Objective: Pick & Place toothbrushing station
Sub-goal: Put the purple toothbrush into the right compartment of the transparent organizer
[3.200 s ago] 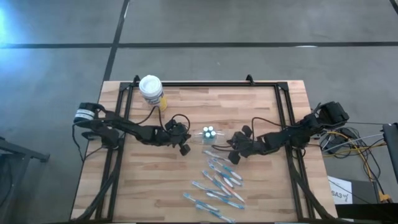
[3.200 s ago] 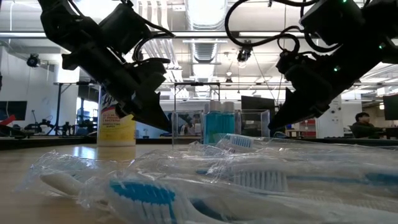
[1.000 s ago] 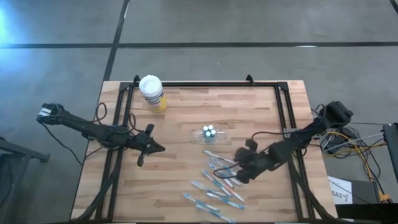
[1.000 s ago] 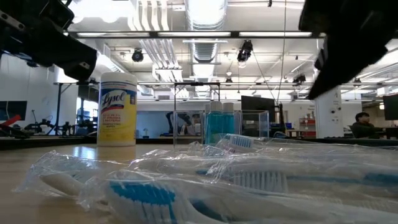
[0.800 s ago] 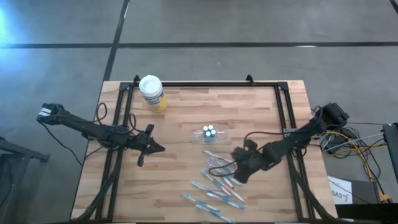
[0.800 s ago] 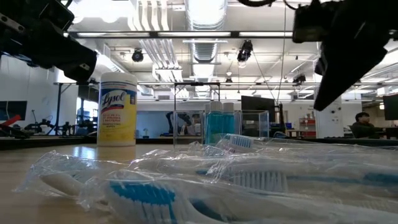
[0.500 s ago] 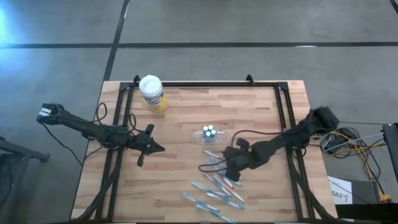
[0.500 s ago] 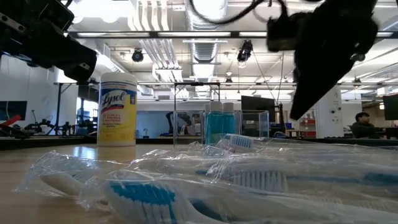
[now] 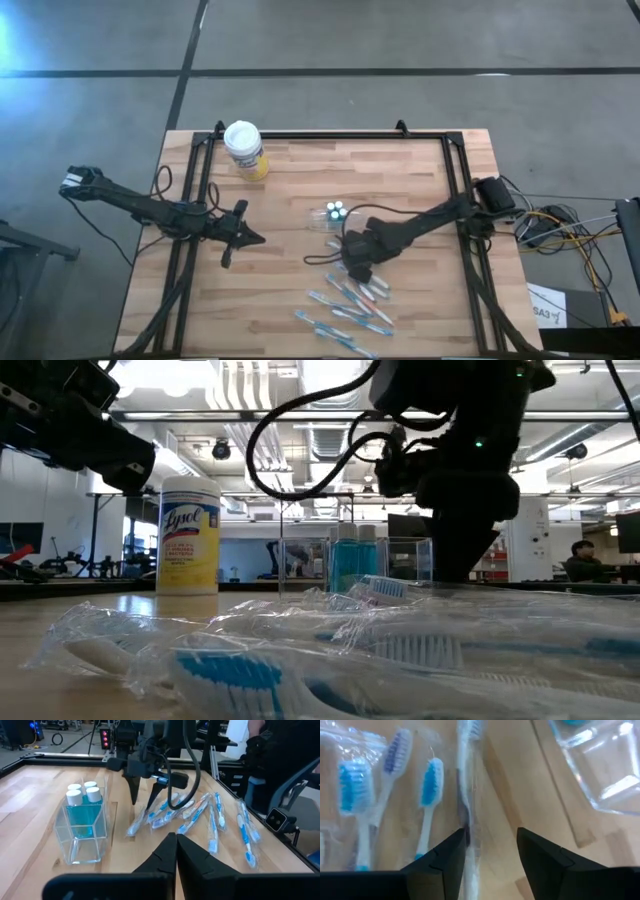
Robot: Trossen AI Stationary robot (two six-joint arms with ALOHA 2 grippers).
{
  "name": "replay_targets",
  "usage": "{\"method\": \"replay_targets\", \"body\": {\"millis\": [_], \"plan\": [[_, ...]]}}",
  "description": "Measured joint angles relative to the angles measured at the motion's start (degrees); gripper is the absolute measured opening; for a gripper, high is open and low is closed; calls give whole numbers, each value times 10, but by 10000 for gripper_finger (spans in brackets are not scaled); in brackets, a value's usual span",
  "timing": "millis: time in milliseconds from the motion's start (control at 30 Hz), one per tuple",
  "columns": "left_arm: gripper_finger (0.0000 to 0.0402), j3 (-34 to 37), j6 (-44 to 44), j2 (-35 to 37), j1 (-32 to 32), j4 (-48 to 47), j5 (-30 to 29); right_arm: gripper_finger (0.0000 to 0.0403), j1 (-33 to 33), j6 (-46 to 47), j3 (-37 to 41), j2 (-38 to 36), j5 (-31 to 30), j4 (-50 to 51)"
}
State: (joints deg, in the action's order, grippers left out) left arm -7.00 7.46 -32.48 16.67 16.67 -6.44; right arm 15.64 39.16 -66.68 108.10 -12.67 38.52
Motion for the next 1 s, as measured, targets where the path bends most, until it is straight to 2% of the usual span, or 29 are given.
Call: {"method": "replay_targets", "body": {"millis": [167, 367, 467, 667, 833, 1000], "plan": [[10, 9, 0, 0, 0, -2, 0, 174, -11, -19, 2, 15, 30, -3], [14, 17, 1, -2, 0, -1, 0, 153, -11, -36, 5, 7, 31, -6], [12, 17, 2, -1, 0, 2, 0, 123, -11, -45, 3, 5, 33, 0], [9, 17, 3, 0, 0, 4, 0, 21, -9, -69, -12, 1, 33, 9], [15, 17, 11, 0, 0, 7, 0, 11, 4, -68, -40, -14, 17, 42], [12, 17, 13, 0, 0, 22, 0, 8, 34, -67, -72, -52, -34, 72]]}}
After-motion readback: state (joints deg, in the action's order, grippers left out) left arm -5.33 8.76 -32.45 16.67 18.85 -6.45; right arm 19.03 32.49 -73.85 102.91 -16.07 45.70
